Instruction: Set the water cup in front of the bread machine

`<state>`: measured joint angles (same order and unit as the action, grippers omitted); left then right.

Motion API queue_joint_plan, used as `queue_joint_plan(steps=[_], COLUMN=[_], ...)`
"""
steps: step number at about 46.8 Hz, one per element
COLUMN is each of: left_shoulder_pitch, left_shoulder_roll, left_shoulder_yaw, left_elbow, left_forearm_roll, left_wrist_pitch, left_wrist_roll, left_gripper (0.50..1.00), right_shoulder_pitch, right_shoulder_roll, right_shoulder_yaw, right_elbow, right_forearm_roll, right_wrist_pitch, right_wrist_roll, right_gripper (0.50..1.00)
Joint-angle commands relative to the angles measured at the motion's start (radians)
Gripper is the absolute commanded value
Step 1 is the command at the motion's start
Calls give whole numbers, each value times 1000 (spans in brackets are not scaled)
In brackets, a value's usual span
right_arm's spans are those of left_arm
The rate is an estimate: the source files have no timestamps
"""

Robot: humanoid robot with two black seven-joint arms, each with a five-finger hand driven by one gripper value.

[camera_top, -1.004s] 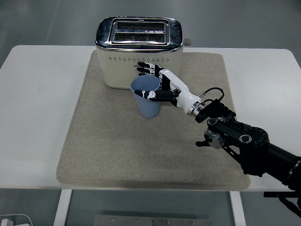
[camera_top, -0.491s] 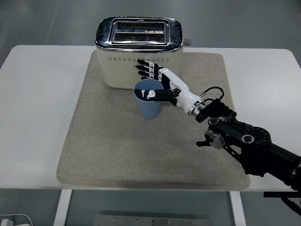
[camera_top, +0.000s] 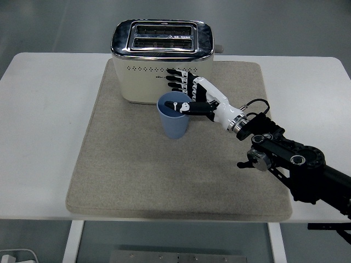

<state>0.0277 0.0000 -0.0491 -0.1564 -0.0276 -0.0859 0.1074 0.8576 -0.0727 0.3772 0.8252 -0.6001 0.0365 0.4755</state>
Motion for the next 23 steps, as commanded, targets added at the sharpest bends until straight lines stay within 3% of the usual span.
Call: queue_joint_plan(steps=[1,23], left_shoulder_pitch=[0,0], left_shoulder_roll=[0,0], left_shoulder_yaw=[0,0], left_elbow=[0,0], left_forearm_roll=[2,0], left_wrist_pitch=[0,2], left_wrist_roll=[0,2], left_gripper=[1000,1000], right_shoulder_pitch=[1,0], right_shoulder_roll=[-6,-87], right_shoulder_yaw=[-1,2], right_elbow=[11,63], right_forearm_roll=[9,17], right_wrist_pitch=[0,0], right_wrist_roll=[0,0], right_gripper=[924,924])
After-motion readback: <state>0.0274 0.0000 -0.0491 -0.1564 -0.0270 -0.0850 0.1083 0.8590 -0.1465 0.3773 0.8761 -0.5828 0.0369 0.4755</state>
